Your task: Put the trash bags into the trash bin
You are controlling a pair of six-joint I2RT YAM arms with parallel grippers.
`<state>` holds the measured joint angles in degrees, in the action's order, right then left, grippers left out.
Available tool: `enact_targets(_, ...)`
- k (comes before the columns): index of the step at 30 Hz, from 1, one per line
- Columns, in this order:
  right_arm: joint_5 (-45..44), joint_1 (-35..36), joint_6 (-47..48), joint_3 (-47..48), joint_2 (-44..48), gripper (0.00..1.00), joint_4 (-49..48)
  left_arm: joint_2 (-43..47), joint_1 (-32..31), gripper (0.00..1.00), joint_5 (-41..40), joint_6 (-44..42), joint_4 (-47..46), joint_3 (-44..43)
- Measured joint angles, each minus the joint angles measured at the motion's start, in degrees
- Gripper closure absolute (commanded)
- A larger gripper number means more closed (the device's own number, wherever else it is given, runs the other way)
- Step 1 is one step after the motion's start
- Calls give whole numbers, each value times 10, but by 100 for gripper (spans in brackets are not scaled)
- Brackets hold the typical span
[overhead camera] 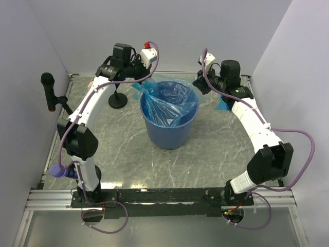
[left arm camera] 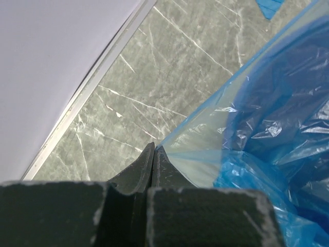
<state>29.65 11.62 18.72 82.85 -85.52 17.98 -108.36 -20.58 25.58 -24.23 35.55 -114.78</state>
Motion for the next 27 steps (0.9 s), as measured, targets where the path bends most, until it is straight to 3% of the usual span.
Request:
enact_targets(6,11,-9,7,-6,-24,100,4,-31,3,99,-4,18,18,-24)
enact_targets(13,41,-10,5,-56,-23,100,16,-35,21,99,37,43,63,6)
enact_targets(21,64,-10,-14,-110,8,100,26,27,45,96,96,66,75,139)
enact_targets(23,70,-10,-16,-123,19,98,33,65,52,90,114,70,73,182)
enact_targets(27,62,-17,-19,-132,45,88,57,129,72,62,132,61,74,236)
